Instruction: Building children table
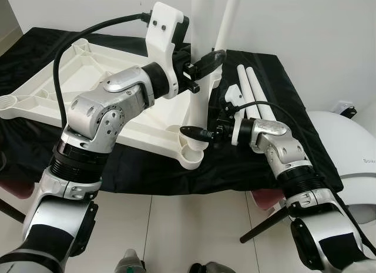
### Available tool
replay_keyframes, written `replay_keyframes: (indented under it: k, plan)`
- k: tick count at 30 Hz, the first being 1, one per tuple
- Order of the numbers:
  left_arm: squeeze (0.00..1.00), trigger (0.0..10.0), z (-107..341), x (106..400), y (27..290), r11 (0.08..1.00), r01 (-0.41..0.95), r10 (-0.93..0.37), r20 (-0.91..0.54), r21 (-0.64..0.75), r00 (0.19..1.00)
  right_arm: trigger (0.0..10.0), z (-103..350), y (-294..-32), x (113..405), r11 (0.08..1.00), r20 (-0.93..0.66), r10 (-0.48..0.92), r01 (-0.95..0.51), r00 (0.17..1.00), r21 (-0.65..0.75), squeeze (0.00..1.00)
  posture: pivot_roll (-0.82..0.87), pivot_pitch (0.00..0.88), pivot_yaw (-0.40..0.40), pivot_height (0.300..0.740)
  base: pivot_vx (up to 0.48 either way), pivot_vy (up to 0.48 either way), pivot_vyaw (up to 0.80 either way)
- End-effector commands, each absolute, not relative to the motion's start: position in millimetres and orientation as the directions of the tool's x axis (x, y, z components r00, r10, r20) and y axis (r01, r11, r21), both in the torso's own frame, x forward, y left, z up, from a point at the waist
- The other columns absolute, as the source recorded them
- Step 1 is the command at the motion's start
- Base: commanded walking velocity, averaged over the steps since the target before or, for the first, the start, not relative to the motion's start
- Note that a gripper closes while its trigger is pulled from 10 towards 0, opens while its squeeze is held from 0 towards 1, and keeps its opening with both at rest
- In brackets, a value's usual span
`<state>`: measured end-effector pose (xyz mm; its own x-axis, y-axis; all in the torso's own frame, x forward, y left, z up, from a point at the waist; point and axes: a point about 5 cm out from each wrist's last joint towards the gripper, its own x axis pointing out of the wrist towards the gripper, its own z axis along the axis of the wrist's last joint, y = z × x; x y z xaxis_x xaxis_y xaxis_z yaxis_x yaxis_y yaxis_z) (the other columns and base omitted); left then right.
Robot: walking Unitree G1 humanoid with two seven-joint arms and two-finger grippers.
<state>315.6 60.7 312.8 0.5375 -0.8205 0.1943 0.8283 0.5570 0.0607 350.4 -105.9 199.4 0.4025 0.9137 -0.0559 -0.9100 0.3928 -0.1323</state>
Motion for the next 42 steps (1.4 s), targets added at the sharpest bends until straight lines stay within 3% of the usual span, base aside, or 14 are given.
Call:
replay_keyframes:
  k: [1,5,6,19,20,23,24,28,30,31,32,40,41,42]
  plan:
    - [0.0,10.0,322.7,301.9,51.1,0.363,0.921,-0.922,0.201,0.144,0.332,0.0,203.7,-110.7,352.9,0.408,-0.056,0.906,-0.901,0.419,-0.146,0.0,0.06,0.008,-0.073,0.74,0.0,0.0,0.0]
    - [0.0,10.0,322.9,301.8,51.2,0.361,0.921,-0.922,0.202,0.144,0.33,2.9,206.1,-111.0,353.4,0.416,-0.047,0.903,-0.896,0.427,-0.154,0.0,0.05,0.011,-0.072,0.74,0.0,0.0,0.0]
    - [0.0,10.0,322.8,301.6,50.9,0.36,0.922,-0.923,0.202,0.144,0.328,10.0,206.5,-110.6,353.6,0.417,-0.046,0.903,-0.896,0.428,-0.153,0.0,0.05,0.012,-0.071,0.74,0.0,0.0,0.0]
    - [0.0,10.0,322.7,299.9,48.7,0.351,0.926,-0.926,0.201,0.142,0.32,10.0,207.6,-107.7,355.1,0.42,-0.034,0.903,-0.896,0.429,-0.144,0.0,0.06,0.013,-0.072,0.74,0.0,0.0,0.0]
    - [0.0,10.0,322.8,299.7,48.5,0.35,0.926,-0.926,0.201,0.143,0.319,4.6,207.2,-107.2,355.0,0.417,-0.034,0.904,-0.898,0.425,-0.137,0.0,0.06,0.013,-0.071,0.74,0.0,0.0,0.0]
    - [0.0,10.0,322.8,299.0,48.1,0.346,0.927,-0.928,0.201,0.144,0.315,2.7,206.9,-106.7,355.0,0.416,-0.034,0.905,-0.9,0.423,-0.134,0.0,0.06,0.013,-0.071,0.74,0.0,0.0,0.0]
    - [0.0,10.0,322.7,298.5,47.7,0.344,0.927,-0.929,0.198,0.147,0.313,0.0,207.6,-106.1,353.1,0.399,-0.027,0.914,-0.908,0.406,-0.13,0.0,0.06,0.014,-0.07,0.74,0.0,0.0,0.0]
    - [0.0,10.0,322.3,298.1,47.3,0.342,0.928,-0.93,0.194,0.15,0.312,0.0,208.9,-105.5,352.0,0.397,-0.017,0.916,-0.909,0.402,-0.126,0.0,0.06,0.015,-0.071,0.74,0.0,0.0,0.0]
    - [0.0,10.0,320.5,297.5,47.7,0.337,0.926,-0.934,0.187,0.168,0.306,4.5,210.7,-106.0,353.0,0.411,0.0,0.91,-0.9,0.415,-0.146,0.0,0.06,0.015,-0.07,0.74,0.0,0.0,0.0]
    - [0.0,10.0,320.5,297.5,47.7,0.337,0.926,-0.934,0.187,0.168,0.306,4.5,210.7,-106.0,353.0,0.411,0.0,0.91,-0.9,0.415,-0.146,0.0,0.06,0.015,-0.07,0.74,0.0,0.0,0.0]
    - [0.0,10.0,320.1,297.2,47.8,0.334,0.928,-0.935,0.184,0.167,0.303,10.0,210.5,-106.3,353.5,0.417,0.003,0.907,-0.897,0.421,-0.143,0.0,0.06,0.016,-0.068,0.74,0.0,0.0,0.0]
    - [0.0,10.0,321.1,297.0,48.6,0.324,0.935,-0.937,0.187,0.144,0.296,10.0,209.6,-106.9,353.4,0.422,0.007,0.905,-0.896,0.426,-0.136,0.0,0.06,0.016,-0.065,0.74,0.0,0.0,0.0]
    - [0.84,10.0,321.5,297.5,48.9,0.325,0.936,-0.936,0.19,0.134,0.297,10.0,209.6,-106.9,353.6,0.426,0.009,0.903,-0.895,0.429,-0.135,0.0,0.06,0.014,-0.064,0.74,0.0,0.0,0.0]
    - [1.0,10.0,322.0,298.5,49.7,0.327,0.937,-0.933,0.195,0.12,0.301,10.0,209.9,-106.8,354.1,0.431,0.015,0.901,-0.893,0.433,-0.131,0.0,0.06,0.012,-0.063,0.74,0.0,0.0,0.0]
